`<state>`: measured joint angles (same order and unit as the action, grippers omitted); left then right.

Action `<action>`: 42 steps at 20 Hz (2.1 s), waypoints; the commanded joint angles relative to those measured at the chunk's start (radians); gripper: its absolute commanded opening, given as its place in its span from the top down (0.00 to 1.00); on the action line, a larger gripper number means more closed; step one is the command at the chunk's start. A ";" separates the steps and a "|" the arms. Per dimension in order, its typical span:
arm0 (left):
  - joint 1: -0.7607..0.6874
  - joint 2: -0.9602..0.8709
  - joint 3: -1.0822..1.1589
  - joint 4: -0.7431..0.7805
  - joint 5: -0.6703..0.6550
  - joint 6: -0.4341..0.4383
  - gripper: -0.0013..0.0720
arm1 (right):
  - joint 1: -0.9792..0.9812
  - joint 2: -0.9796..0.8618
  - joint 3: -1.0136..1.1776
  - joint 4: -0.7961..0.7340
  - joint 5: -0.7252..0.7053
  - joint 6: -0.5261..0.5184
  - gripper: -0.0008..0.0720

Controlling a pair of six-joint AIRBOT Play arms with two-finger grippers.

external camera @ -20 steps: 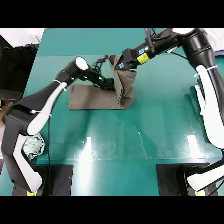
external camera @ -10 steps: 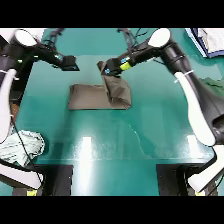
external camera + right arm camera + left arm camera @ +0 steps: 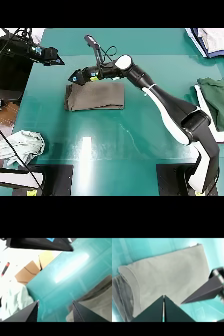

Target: Fold the shirts.

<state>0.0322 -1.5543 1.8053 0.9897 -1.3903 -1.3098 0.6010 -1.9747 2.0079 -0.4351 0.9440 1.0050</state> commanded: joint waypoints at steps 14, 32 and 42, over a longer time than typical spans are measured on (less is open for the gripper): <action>0.002 0.004 -0.005 -0.002 -0.005 0.001 0.95 | -0.455 0.239 -0.702 -0.101 0.142 0.269 0.04; 0.000 0.004 -0.005 -0.002 -0.031 0.008 0.95 | -0.258 0.000 -0.341 -0.005 0.152 0.191 0.97; -0.189 0.004 -0.005 -0.002 0.038 0.000 0.95 | -0.842 0.460 -0.578 -0.114 0.154 0.209 0.97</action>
<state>-0.0990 -1.5501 1.8004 0.9871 -1.3861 -1.3025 -0.0635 -1.6226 1.4868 -0.5205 1.0939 1.2125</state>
